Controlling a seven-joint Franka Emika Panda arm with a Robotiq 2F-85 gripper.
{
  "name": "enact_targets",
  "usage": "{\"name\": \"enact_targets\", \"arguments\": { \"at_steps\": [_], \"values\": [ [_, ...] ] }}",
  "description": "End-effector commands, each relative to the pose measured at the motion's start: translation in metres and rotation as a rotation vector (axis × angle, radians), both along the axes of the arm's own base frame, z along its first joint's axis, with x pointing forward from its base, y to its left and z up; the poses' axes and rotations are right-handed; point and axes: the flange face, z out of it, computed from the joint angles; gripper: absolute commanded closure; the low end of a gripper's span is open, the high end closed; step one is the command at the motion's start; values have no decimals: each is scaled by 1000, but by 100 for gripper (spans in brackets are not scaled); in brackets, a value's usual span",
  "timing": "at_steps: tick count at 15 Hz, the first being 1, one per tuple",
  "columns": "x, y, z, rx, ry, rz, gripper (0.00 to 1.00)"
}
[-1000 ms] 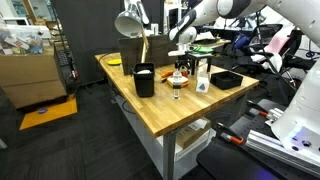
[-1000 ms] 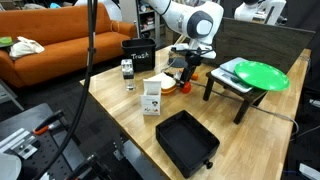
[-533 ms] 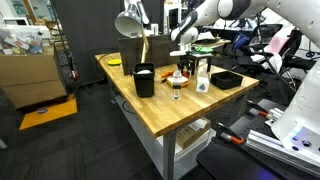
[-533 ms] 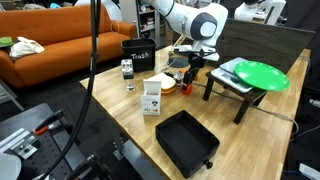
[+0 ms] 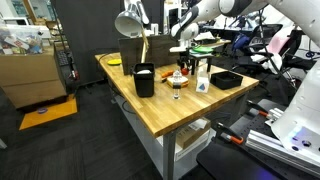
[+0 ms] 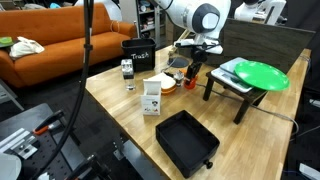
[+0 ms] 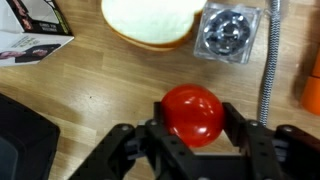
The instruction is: Place the red ball inside the black pot
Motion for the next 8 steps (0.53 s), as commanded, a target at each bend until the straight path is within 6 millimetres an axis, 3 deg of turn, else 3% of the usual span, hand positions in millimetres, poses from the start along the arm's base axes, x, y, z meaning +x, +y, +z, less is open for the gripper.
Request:
{"name": "enact_targets", "arguments": {
  "at_steps": [1,5,8],
  "values": [
    [-11,-2,25,-10,-48,5,66],
    [-38,-17,52,-69,-96,-56,66],
    [-74,-30,60,-70,-84,-138,66]
  ]
}}
